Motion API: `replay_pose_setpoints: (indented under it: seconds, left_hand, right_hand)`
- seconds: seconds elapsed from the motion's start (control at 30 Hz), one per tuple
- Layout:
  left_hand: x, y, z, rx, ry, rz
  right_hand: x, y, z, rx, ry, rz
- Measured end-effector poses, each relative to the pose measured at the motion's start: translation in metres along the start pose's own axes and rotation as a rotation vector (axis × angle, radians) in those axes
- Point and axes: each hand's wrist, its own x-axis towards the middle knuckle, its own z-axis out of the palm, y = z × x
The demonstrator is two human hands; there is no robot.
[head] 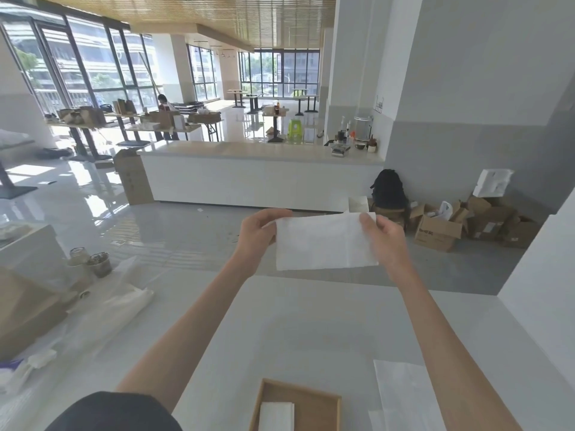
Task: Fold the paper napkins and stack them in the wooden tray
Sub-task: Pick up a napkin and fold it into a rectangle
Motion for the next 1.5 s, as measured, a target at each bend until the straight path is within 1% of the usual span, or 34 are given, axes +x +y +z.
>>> replay_pose_setpoints:
  seconds: [0.07,0.2,0.27,0.33,0.4,0.47,0.5,0.53,0.6,0.7,0.8,0.9,0.97,1.03,1.13,1.23,1.37,1.43,1.5]
  left_hand:
    - [0.001,-0.002,-0.004,-0.014,-0.006,0.004]
    - [-0.001,-0.005,-0.01,-0.073,-0.06,0.006]
    - [-0.005,-0.01,-0.014,-0.049,-0.092,-0.01]
    - [-0.008,-0.013,-0.016,0.132,-0.122,0.025]
    - [-0.012,-0.012,-0.008,0.261,-0.226,0.067]
    - [-0.016,-0.004,0.008,0.279,-0.355,0.04]
    - [-0.017,0.0,0.016,0.286,-0.421,0.019]
    - [-0.018,0.005,0.023,0.292,-0.485,-0.001]
    - [-0.021,0.01,0.031,0.274,-0.57,-0.049]
    - [-0.028,0.001,0.034,0.157,-0.592,-0.122]
    - [-0.042,-0.019,0.039,0.026,-0.6,-0.203]
    - [-0.061,-0.035,0.043,-0.064,-0.608,-0.275]
    - [-0.07,-0.033,0.041,-0.035,-0.684,-0.26]
    - [-0.07,-0.023,0.038,-0.004,-0.74,-0.177]
    - [-0.059,0.002,0.039,-0.098,-0.676,-0.076]
    - [-0.048,0.023,0.044,-0.091,-0.576,-0.112]
    - [-0.055,-0.002,0.055,-0.099,-0.542,-0.196]
    - [-0.067,-0.017,0.056,-0.097,-0.589,-0.255]
    - [-0.072,-0.022,0.054,-0.088,-0.667,-0.257]
  right_hand:
    - [-0.002,-0.003,0.003,-0.016,-0.008,-0.035]
    - [-0.002,-0.009,0.003,-0.019,0.111,-0.15]
    - [0.0,-0.014,-0.001,-0.095,0.098,-0.211]
    - [0.005,-0.024,-0.003,-0.228,-0.031,-0.249]
    - [0.009,-0.038,0.0,-0.354,-0.252,-0.245]
    - [0.01,-0.054,0.009,-0.457,-0.456,-0.249]
    - [0.01,-0.061,0.014,-0.482,-0.528,-0.256]
    - [0.011,-0.067,0.018,-0.485,-0.579,-0.266]
    - [0.013,-0.078,0.023,-0.485,-0.63,-0.292]
    - [0.017,-0.092,0.021,-0.497,-0.657,-0.289]
    - [0.024,-0.106,0.014,-0.522,-0.621,-0.292]
    - [0.028,-0.115,0.008,-0.547,-0.62,-0.299]
    - [0.029,-0.118,0.006,-0.545,-0.601,-0.292]
    - [0.028,-0.12,0.007,-0.526,-0.599,-0.29]
    - [0.023,-0.124,0.013,-0.524,-0.653,-0.295]
    - [0.018,-0.131,0.021,-0.544,-0.681,-0.319]
    - [0.021,-0.141,0.018,-0.54,-0.649,-0.343]
    - [0.022,-0.142,0.014,-0.535,-0.642,-0.342]
    - [0.023,-0.139,0.009,-0.507,-0.645,-0.327]
